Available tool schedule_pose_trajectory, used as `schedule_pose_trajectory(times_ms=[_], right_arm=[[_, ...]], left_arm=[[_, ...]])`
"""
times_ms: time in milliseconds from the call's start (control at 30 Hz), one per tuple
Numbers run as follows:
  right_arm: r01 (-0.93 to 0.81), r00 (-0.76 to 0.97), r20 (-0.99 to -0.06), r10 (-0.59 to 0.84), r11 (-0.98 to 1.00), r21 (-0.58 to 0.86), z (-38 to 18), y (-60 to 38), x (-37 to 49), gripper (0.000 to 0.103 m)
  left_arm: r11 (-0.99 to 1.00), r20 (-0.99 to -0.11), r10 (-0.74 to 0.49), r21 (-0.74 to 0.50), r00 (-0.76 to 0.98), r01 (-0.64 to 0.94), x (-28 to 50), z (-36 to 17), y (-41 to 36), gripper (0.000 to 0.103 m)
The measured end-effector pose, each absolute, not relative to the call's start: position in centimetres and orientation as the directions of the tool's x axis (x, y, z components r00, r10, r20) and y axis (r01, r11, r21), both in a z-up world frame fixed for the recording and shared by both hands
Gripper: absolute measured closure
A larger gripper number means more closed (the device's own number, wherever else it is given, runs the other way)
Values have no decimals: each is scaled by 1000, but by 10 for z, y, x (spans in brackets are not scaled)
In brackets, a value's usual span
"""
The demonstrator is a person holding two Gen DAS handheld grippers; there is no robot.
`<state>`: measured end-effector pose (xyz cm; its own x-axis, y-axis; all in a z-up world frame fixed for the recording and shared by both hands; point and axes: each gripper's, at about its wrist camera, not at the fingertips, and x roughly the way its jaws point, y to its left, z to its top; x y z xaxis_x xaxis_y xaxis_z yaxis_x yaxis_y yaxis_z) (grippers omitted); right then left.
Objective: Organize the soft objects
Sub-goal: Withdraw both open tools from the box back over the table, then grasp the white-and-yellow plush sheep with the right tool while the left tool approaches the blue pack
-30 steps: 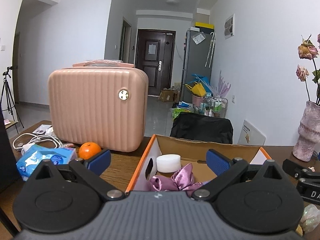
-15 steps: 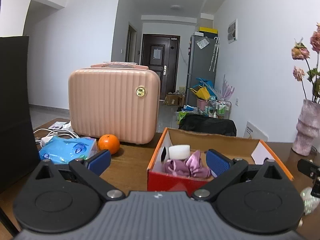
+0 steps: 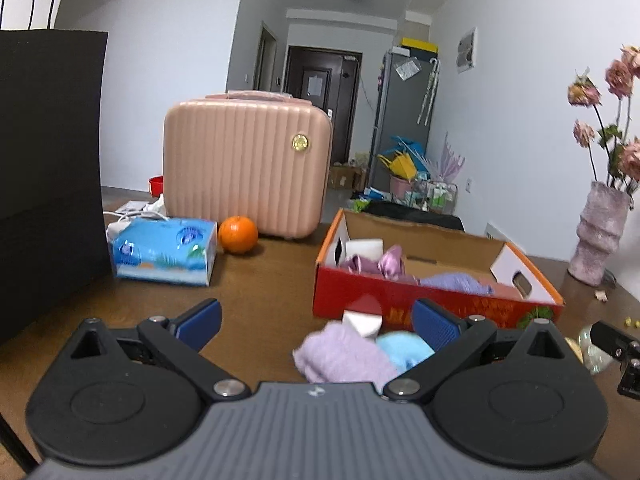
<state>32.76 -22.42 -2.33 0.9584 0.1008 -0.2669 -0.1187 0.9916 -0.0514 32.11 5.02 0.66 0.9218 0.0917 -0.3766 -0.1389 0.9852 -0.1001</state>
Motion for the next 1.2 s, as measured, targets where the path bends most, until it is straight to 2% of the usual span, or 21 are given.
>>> schedule_pose_trajectory(times_ms=[233,567,733,800,900,967,1033,1200], right_arm=[[-109,944,-312,110,994,21,-36,-240,305,0],[-119,932,-343,114,993,7,-46,-238,303,0],[-107,914,-393,104,994,15,-53,-229,318,0],[-107,903,-414,110,994,32,-56,-222,328,3],[-100,891,-443,97,995,17,-60,-207,343,13],[-87,881,-467,81,996,8,-64,-200,355,29],[-59,862,-503,65,998,29,-66,-198,370,39],[-4,820,-569,62,995,103,-71,-199,395,41]], left_arm=[[993,-409,56,-76,911,-95,296,-8,38,0],[993,-442,43,-81,896,-88,302,-17,38,0],[989,-465,43,-107,884,-104,310,-18,47,0],[987,-477,50,-112,877,-117,315,-20,51,0],[984,-478,48,-130,877,-125,316,-19,59,0],[982,-476,45,-140,878,-126,316,-18,64,0],[981,-478,50,-140,877,-132,316,-18,69,0],[978,-485,49,-155,873,-140,317,-17,80,0]])
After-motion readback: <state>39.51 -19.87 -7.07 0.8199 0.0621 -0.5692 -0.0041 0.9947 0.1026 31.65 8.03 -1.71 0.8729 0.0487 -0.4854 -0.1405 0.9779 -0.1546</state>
